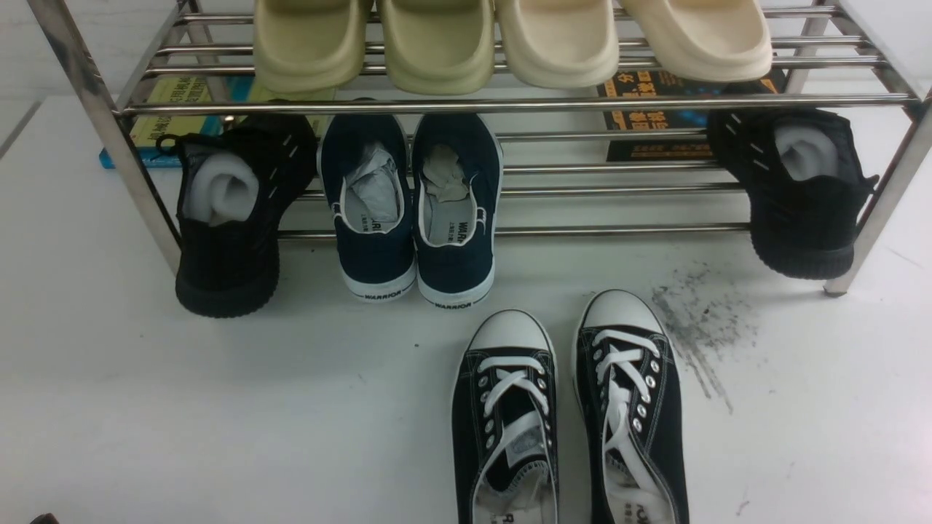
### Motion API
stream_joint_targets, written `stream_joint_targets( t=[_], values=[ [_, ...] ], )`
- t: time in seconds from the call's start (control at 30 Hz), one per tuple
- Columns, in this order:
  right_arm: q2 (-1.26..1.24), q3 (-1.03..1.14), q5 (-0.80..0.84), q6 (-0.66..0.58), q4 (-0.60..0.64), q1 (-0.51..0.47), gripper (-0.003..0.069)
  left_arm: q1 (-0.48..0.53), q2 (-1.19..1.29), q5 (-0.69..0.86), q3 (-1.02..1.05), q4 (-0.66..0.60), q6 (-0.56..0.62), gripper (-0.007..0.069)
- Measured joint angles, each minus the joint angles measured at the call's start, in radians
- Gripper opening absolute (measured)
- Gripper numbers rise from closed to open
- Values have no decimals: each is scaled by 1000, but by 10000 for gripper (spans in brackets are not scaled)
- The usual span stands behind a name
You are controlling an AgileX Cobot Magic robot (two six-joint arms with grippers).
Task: Take the shoes off the shelf with your hand on the white table.
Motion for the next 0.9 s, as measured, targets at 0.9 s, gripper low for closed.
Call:
stream_joint_targets(
  t=[0.9],
  values=[
    [0,0,0,0,0,0,165,0,0,0,0,0,0,242]
  ],
)
